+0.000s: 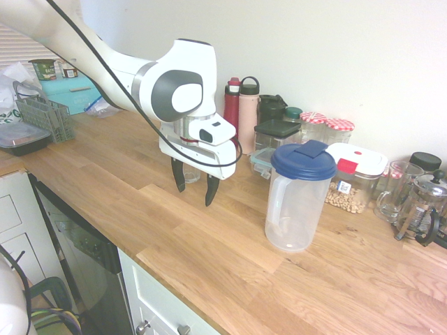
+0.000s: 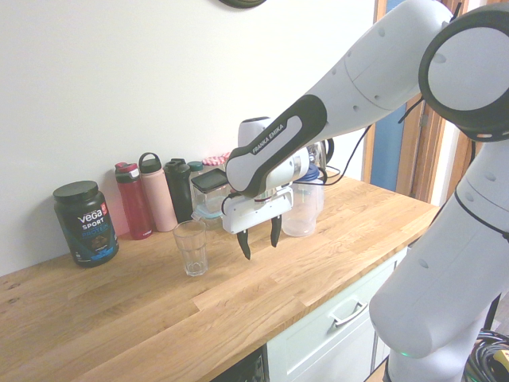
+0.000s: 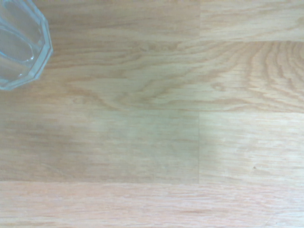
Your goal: Pour me some water
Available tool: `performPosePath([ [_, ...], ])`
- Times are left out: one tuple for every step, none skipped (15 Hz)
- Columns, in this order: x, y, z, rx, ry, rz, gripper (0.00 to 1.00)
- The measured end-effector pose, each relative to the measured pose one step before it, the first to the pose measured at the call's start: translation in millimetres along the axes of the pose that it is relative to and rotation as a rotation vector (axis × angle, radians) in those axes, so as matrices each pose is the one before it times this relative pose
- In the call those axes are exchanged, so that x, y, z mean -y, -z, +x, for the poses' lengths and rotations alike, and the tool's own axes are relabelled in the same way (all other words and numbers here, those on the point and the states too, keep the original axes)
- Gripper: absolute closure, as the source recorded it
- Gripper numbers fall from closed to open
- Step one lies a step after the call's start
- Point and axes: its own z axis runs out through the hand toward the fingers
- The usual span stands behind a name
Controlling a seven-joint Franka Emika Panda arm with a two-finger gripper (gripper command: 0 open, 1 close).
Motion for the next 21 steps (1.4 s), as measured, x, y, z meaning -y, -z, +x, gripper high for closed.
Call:
performPosePath([
  [-0.03, -0.14, -0.02, 0.00044, 0.0, -0.00046, 0.0],
  [0.06, 0.69, 0.6, -0.00078, -0.00059, 0.00125, 0.0],
  [-0.03, 6.01, 2.97, -0.00793, -0.00204, 0.00996, 0.0],
  [-1.03, 17.03, 5.61, -0.01456, 0.00032, 0.01757, 0.0],
  [-4.26, 24.9, 5.82, -0.01573, 0.00677, 0.01939, 0.0],
  [-8.27, 31.75, 4.94, -0.021, 0.00657, 0.02301, 0.0],
  [-11.86, 33.76, 3.8, -0.01958, 0.00698, 0.02215, 0.0],
  [-15.76, 32.31, 4.2, -0.01937, 0.00633, 0.0241, 0.0],
  [-16.49, 26.23, 4.54, -0.01643, 0.00519, 0.0211, 0.0],
  [-17.23, 20.57, 4.88, -0.01116, 0.00145, 0.01662, 0.0],
  [-15.85, 14.6, 5.06, -0.0104, -0.00119, 0.01332, 0.0],
  [-15.85, 8.96, 5.99, -0.01239, -0.00368, 0.01122, 0.0],
  [-14.32, 4.44, 7.23, -0.01406, -0.00363, 0.00824, 0.0],
  [-15.15, 0.51, 8.71, -0.01678, -0.00053, 0.00784, 0.0],
  [-15.44, -4.22, 7.5, -0.0179, 0.00117, 0.00662, 0.0],
  [-14.27, -8.48, 4.02, -0.01004, -0.00192, 0.0026, 0.0],
  [-11.58, -9.82, 0.85, -0.00099, -0.00367, -0.0007, 0.0],
  [-8.4, -10.06, -0.96, 0.00158, -0.00253, -0.00262, 0.0],
  [-5.42, -10.59, -2.04, -0.00066, -0.00328, -0.00324, 0.0],
  [-3.76, -10.77, -2.38, -0.00017, -0.00299, -0.00278, 0.0],
  [-2.1, -10.35, -1.4, -0.00144, -0.00341, -0.00205, 0.0],
])
